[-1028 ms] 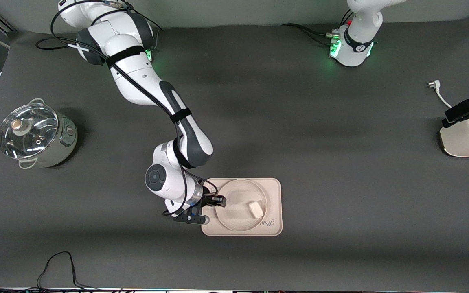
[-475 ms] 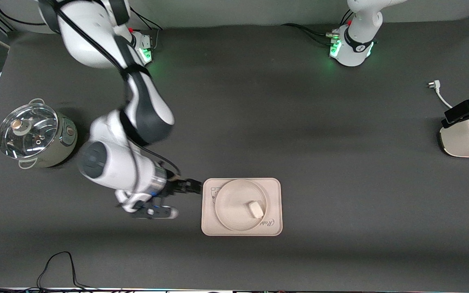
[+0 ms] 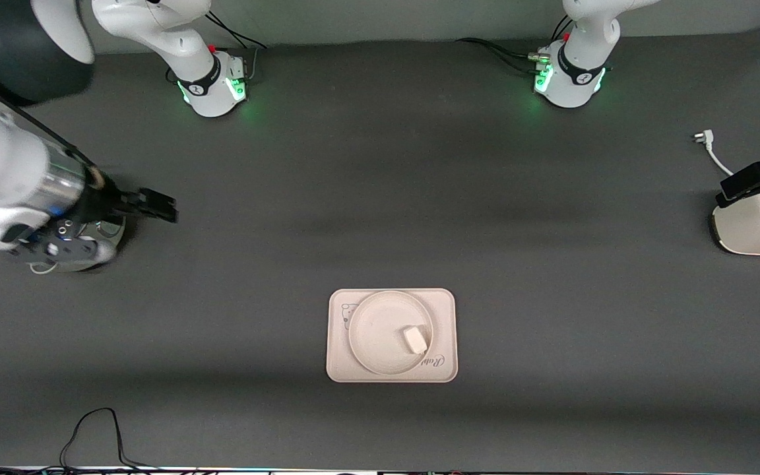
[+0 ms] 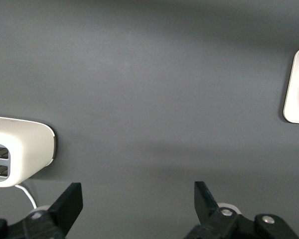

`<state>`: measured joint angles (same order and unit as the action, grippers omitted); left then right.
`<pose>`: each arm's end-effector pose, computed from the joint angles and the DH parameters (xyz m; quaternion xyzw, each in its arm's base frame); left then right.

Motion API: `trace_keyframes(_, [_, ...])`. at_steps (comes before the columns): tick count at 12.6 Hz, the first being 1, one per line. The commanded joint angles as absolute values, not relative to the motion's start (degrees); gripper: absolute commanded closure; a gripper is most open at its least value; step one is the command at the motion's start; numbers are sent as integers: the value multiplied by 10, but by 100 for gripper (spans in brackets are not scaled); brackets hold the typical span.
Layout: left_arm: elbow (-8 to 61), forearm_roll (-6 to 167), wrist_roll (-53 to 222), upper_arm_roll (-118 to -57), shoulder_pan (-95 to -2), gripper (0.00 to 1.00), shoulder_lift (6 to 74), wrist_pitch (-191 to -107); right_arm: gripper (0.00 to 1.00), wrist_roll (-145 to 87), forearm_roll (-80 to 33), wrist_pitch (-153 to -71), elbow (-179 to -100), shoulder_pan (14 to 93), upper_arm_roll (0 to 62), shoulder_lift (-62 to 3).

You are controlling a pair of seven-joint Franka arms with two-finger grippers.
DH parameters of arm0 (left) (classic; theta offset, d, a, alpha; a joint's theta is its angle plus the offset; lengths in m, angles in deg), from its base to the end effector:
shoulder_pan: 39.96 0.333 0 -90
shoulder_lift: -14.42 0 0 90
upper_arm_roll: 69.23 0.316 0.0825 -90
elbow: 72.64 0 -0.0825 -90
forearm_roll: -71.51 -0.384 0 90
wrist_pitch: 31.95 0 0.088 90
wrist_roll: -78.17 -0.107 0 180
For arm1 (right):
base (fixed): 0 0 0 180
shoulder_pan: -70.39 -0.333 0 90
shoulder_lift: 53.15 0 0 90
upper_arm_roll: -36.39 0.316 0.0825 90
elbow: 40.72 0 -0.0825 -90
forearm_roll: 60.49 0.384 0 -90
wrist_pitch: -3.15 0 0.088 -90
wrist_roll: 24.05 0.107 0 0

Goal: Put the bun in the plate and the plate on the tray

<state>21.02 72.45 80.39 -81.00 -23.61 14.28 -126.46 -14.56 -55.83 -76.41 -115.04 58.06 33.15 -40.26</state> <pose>0.5583 0.0429 0.6025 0.9981 0.0599 0.0088 0.0078 0.5935 0.1093 0.6064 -0.9972 -0.0015 0.0712 0.0229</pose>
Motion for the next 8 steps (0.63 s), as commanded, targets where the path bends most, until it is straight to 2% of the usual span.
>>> trace_keyframes(1, [203, 723, 803, -811, -234, 0, 143, -1261, 0, -210, -586, -774, -1228, 631, 341, -463])
trace_keyframes(4, [202, 695, 802, -814, -243, 0, 142, -1267, 0, -253, -586, -779, -1229, 631, 277, -467])
trace_keyframes(8, [202, 689, 802, -814, -253, 0, 142, -1267, 0, -250, -587, -816, -1268, 628, 267, -484])
